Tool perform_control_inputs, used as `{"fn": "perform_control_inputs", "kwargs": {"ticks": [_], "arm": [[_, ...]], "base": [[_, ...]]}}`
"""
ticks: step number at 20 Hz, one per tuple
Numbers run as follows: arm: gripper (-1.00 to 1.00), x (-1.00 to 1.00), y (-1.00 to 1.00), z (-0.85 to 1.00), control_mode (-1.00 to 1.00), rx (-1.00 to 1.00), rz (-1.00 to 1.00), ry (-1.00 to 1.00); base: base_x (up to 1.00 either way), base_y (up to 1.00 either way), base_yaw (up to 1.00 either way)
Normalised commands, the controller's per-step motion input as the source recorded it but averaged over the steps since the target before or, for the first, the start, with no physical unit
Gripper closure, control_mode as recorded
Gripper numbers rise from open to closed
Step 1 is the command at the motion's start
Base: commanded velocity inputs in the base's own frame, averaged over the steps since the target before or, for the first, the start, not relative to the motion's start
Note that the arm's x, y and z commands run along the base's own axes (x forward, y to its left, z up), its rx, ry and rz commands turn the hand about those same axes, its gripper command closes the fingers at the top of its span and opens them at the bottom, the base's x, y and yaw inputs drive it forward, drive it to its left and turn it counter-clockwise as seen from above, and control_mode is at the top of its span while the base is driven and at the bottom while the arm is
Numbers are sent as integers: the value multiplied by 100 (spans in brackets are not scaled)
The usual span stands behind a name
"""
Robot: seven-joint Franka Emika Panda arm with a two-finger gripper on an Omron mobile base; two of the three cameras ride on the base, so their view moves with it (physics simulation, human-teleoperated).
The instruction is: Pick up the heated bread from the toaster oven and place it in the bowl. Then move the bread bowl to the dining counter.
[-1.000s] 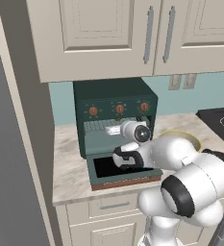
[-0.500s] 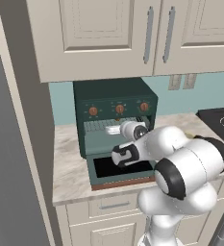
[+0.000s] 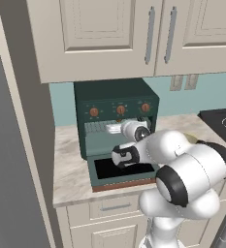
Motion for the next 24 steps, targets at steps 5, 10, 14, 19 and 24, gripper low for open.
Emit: {"fn": "perform_control_inputs", "kwargs": {"ticks": [5, 10, 14, 19, 24], "arm": [[-100, 15, 0, -2, -100, 0, 0, 0], [-100, 27, 0, -23, -100, 0, 0, 2], [-100, 3, -1, -50, -100, 0, 0, 9], [-100, -19, -6, -47, -100, 0, 0, 18], [-100, -85, -7, -24, -100, 0, -4, 30]], "base": [[0, 0, 0], [0, 0, 0], [0, 0, 0], [0, 0, 0], [0, 0, 0]]}}
